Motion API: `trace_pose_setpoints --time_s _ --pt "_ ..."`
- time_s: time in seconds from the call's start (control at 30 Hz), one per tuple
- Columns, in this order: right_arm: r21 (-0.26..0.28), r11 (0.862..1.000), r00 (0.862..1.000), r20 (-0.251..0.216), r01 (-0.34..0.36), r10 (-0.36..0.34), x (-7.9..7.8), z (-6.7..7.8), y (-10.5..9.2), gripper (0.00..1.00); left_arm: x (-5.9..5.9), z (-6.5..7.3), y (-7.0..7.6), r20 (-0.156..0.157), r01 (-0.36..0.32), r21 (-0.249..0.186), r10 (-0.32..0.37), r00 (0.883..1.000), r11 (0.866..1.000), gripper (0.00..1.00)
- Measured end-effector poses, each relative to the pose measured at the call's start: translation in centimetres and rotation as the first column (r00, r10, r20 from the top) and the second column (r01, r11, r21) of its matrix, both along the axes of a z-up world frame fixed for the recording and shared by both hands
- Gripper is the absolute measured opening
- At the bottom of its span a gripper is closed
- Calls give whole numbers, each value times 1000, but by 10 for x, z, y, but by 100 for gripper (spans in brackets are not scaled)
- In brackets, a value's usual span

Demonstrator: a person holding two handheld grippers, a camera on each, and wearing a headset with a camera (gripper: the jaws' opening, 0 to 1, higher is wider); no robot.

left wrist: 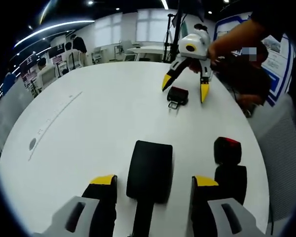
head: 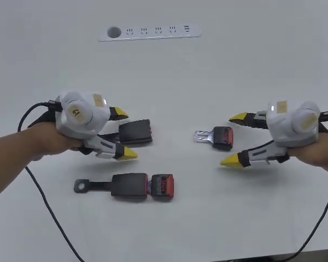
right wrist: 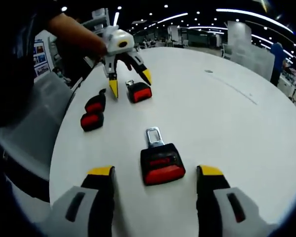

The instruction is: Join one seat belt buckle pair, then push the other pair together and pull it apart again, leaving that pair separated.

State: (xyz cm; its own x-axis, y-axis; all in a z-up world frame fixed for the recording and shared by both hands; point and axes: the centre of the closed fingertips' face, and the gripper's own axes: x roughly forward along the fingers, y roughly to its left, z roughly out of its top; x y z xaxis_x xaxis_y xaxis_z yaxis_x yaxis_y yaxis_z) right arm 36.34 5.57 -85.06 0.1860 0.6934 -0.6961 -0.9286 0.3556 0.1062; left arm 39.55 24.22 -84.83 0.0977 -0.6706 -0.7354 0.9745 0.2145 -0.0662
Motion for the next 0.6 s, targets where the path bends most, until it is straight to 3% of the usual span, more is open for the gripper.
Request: trace_pose_setpoints --time_s 0.1,0.17,0.23,0.33,0.37,0.4,0.43,0.5,0.6 --pt "-8 1000 1000 2 -30 30 -2 -2 1 65 -6 -6 1 -30 36 16 -35 999 999 58" --pt "-8 999 999 10 -35 35 -1 -2 2 62 1 -5 2 32 64 26 -65 997 998 55" --pt "-6 999 999 10 -33 33 1 -2 2 57 3 -3 1 26 57 18 -57 998 998 51" --pt "-21 997 995 61 -75 76 7 -2 3 49 3 -2 1 33 80 15 -81 996 997 43" --pt "-22 998 996 55 -64 65 7 -3 2 47 4 -3 0 32 80 10 -81 996 997 41" --pt "-20 998 996 64 -66 67 9 -2 2 44 4 -3 1 57 112 17 -113 992 994 39" --pt "-23 998 996 67 -62 64 11 -2 2 42 4 -3 -2 53 123 -2 -123 991 992 38" --pt "-29 998 996 61 -61 63 12 -3 0 37 7 -4 1 42 117 12 -117 992 993 36" --pt "-28 996 994 69 -86 88 14 -5 1 36 5 -4 -1 53 165 12 -166 985 986 35"
